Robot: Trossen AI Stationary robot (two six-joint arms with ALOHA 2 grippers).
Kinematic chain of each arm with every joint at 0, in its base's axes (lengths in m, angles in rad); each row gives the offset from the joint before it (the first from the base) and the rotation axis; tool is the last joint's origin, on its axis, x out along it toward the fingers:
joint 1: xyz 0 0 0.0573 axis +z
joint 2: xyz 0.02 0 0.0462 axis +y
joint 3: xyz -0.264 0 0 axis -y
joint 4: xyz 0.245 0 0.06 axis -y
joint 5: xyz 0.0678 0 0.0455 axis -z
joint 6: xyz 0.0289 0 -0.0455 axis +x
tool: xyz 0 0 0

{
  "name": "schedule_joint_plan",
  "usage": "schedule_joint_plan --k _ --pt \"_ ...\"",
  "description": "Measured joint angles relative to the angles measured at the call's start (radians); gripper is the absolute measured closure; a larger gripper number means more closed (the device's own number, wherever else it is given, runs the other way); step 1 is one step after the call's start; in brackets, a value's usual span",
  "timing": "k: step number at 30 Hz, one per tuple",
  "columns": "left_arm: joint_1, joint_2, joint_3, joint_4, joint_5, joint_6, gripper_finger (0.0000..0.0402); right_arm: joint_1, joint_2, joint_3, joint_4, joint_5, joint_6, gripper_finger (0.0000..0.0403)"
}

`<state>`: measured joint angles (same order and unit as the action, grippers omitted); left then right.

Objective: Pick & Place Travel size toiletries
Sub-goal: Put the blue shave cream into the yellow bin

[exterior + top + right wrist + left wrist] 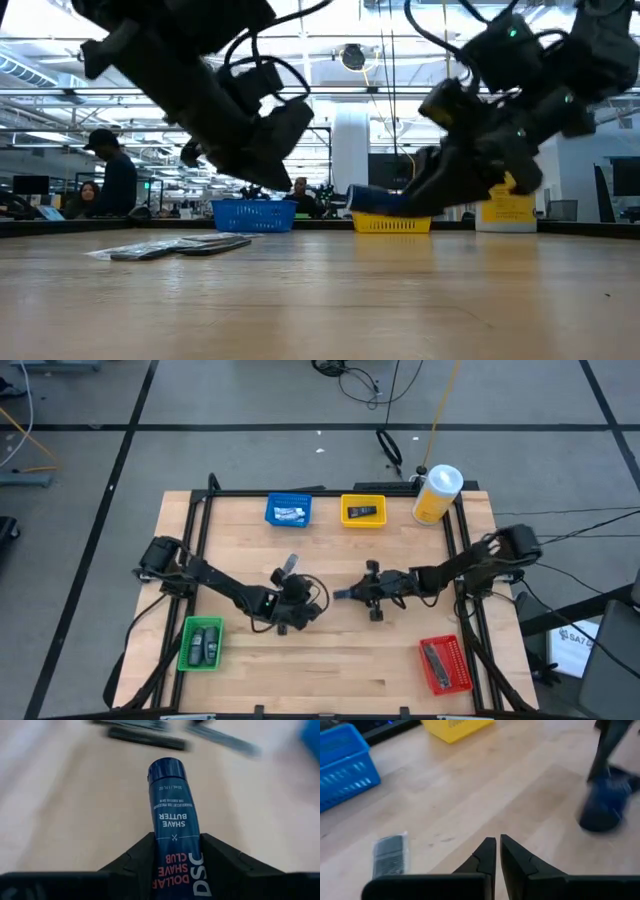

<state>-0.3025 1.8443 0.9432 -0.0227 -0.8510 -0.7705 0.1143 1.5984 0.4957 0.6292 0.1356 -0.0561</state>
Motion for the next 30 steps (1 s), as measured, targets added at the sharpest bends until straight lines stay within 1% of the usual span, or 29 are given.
schedule_joint_plan --k 2,4,6,7,11,13,15,18,20,25,28,30 --pt "0.0 0.028 0.0 0.017 -0.025 -0.018 0.0376 0.0 -0.088 -0.001 -0.108 0.083 0.032 0.0267" --pt "0.006 0.064 0.0 0.023 -0.027 -0.02 0.0376 -0.009 -0.178 0.01 -0.223 0.165 0.079 0.0268" --pt "0.017 0.098 0.0 0.038 -0.035 -0.01 0.0376 -0.027 -0.271 0.035 -0.382 0.221 0.137 0.0268" --pt "0.023 0.111 0.0 0.04 -0.039 -0.006 0.0376 -0.042 -0.307 0.053 -0.458 0.236 0.161 0.0268" --pt "0.067 0.132 0.0 0.042 -0.038 0.046 0.0376 -0.138 -0.406 0.13 -0.695 0.23 0.224 0.0268" --pt "0.104 0.12 -0.001 0.045 0.0 0.101 0.0376 -0.206 -0.42 0.168 -0.77 0.227 0.211 0.0269" --pt "0.147 0.099 0.0 0.063 0.068 0.176 0.0376 -0.286 -0.419 0.2 -0.816 0.194 0.153 0.0269" --pt "0.2 0.095 0.0 0.092 0.129 0.281 0.0376 -0.41 -0.383 0.253 -0.816 0.095 0.051 0.0269" --pt "0.228 0.096 0.0 0.09 0.157 0.325 0.0376 -0.489 -0.347 0.289 -0.822 0.055 -0.009 0.0269" --pt "0.3 0.085 -0.001 0.102 0.286 0.438 0.0376 -0.667 -0.215 0.405 -0.821 -0.075 -0.166 0.0269" --pt "0.329 0.055 -0.013 0.147 0.343 0.503 0.0376 -0.743 -0.115 0.487 -0.843 -0.137 -0.24 0.0269" --pt "0.343 0.027 -0.052 0.192 0.371 0.523 0.0376 -0.782 -0.052 0.547 -0.893 -0.166 -0.298 0.0269"
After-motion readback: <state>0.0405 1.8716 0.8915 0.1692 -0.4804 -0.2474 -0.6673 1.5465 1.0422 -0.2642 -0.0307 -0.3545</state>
